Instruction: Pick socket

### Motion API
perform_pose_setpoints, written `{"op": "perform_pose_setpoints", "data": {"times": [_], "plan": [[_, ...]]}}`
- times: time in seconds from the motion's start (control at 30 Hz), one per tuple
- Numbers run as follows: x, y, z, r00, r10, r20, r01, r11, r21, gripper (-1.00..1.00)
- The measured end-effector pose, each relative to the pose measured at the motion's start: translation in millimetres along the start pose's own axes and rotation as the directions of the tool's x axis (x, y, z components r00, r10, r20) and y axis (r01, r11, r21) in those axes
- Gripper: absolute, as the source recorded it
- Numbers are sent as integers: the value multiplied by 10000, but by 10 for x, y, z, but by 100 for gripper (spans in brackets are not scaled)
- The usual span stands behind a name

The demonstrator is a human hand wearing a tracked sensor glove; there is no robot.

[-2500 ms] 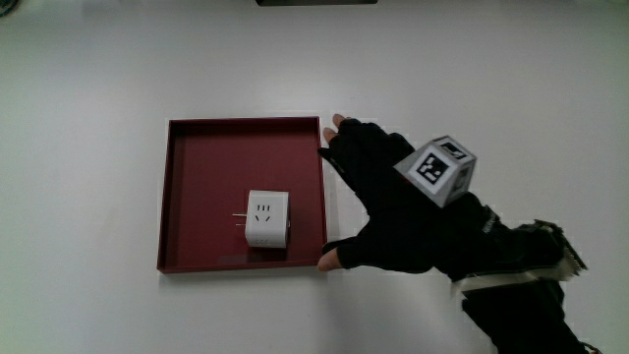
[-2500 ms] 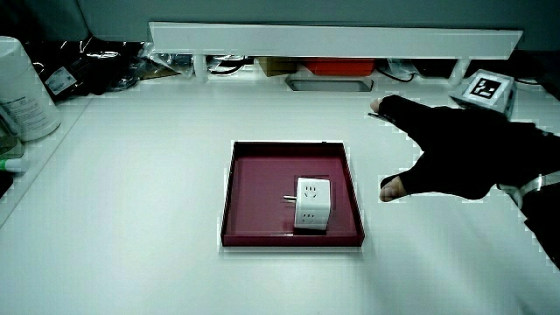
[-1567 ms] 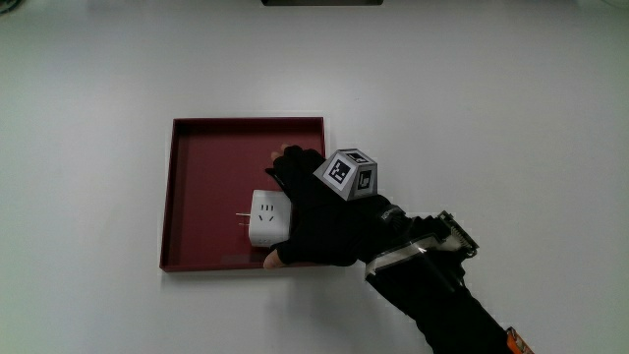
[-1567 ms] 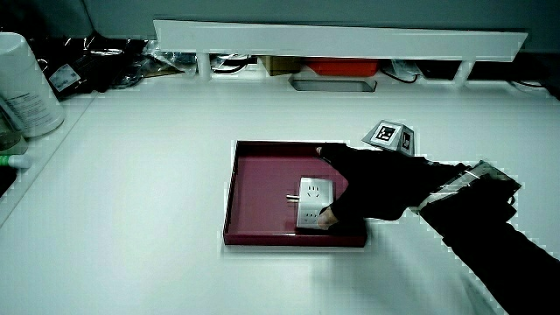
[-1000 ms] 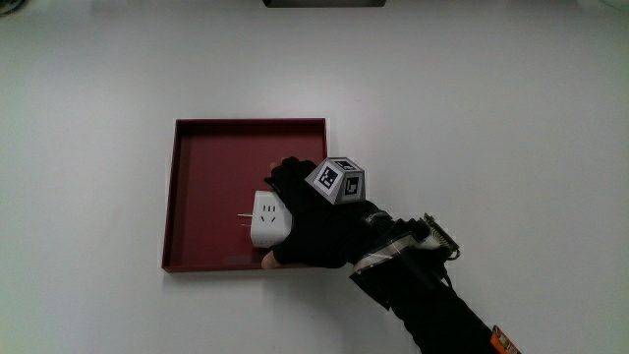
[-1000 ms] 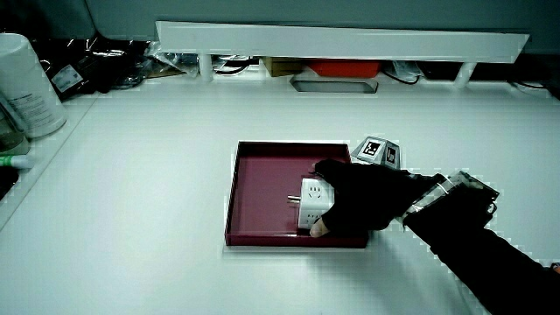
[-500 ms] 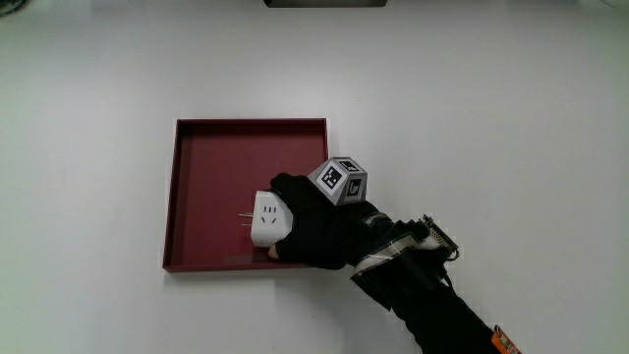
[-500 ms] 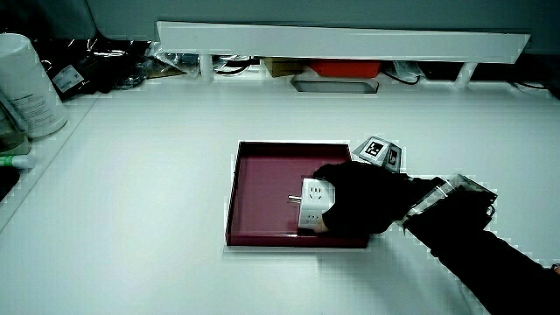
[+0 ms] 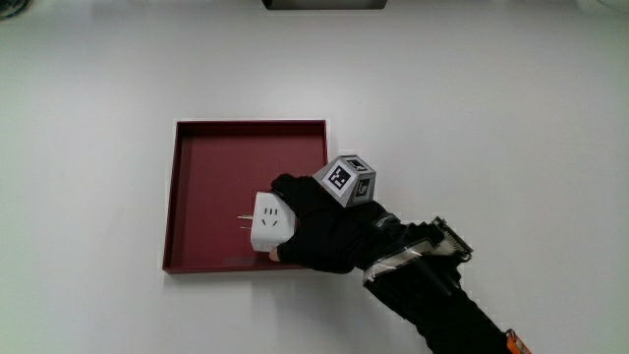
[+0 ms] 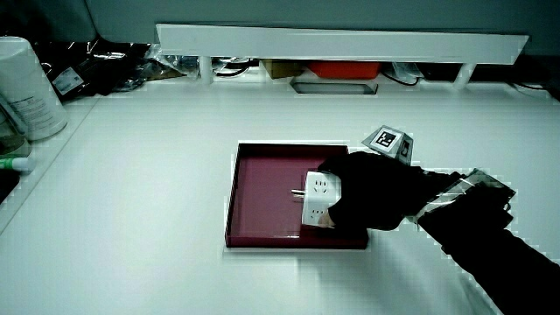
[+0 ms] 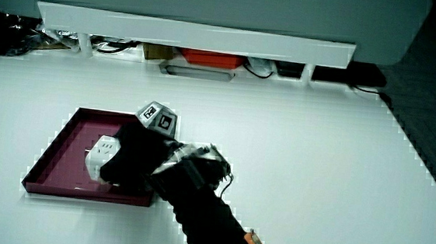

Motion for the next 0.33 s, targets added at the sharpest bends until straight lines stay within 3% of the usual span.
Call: {"op": "perform_pose_setpoints", "data": {"times": [0.13, 0.17, 0.2, 0.27, 0.3, 0.33], "plan": [[-153, -143, 205, 9991, 389, -152, -384, 9987, 329, 100], [-143, -159, 228, 9979, 591, -249, -587, 9981, 174, 100], [-94, -143, 230, 9915, 1084, -719, -1092, 9940, -77, 100], [-91, -192, 298, 9827, 1669, -808, -1657, 9859, 217, 100], [-31, -184, 311, 9557, 2772, -985, -2713, 9600, 697, 100], [-58, -226, 380, 9358, 3500, -428, -3441, 9330, 1055, 100]]}}
